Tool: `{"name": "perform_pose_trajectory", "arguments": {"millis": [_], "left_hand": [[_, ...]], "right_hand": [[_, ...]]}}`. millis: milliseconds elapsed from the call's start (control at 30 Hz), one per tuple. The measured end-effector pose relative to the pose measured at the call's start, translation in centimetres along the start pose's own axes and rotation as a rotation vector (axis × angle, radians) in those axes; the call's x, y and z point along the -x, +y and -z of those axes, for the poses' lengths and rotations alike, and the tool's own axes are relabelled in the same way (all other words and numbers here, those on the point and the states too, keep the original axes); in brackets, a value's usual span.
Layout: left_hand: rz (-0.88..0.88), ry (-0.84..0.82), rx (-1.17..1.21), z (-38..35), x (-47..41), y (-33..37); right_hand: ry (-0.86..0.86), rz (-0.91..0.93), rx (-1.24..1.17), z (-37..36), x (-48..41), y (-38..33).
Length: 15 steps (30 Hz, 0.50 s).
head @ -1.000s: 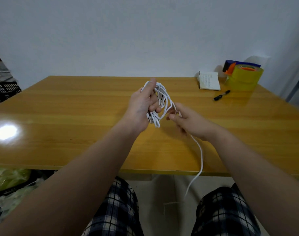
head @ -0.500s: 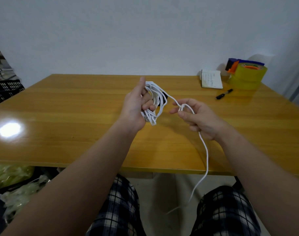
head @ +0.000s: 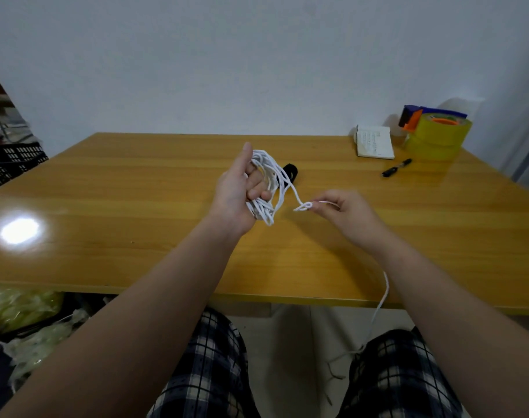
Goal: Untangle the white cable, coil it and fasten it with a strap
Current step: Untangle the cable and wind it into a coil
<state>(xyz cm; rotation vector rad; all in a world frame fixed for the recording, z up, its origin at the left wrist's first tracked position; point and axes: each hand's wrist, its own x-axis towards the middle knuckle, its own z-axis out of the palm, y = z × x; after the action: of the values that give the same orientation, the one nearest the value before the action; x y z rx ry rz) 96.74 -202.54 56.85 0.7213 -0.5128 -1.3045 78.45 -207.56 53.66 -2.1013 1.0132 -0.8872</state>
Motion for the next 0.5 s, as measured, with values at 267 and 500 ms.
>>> {"name": "perform_pose_trajectory", "arguments": {"millis": [267, 500], "left_hand": [[0.021, 0.013, -0.015, -0.3, 0.6, -0.1], [0.009, 0.032, -0.027, -0.5, 0.6, -0.2]], "right_hand": [[-0.08, 0.085, 0.435, 0.0, -0.5, -1.3], [-0.153, 0.088, 0.106, -0.7, 1.0, -1.8]]}}
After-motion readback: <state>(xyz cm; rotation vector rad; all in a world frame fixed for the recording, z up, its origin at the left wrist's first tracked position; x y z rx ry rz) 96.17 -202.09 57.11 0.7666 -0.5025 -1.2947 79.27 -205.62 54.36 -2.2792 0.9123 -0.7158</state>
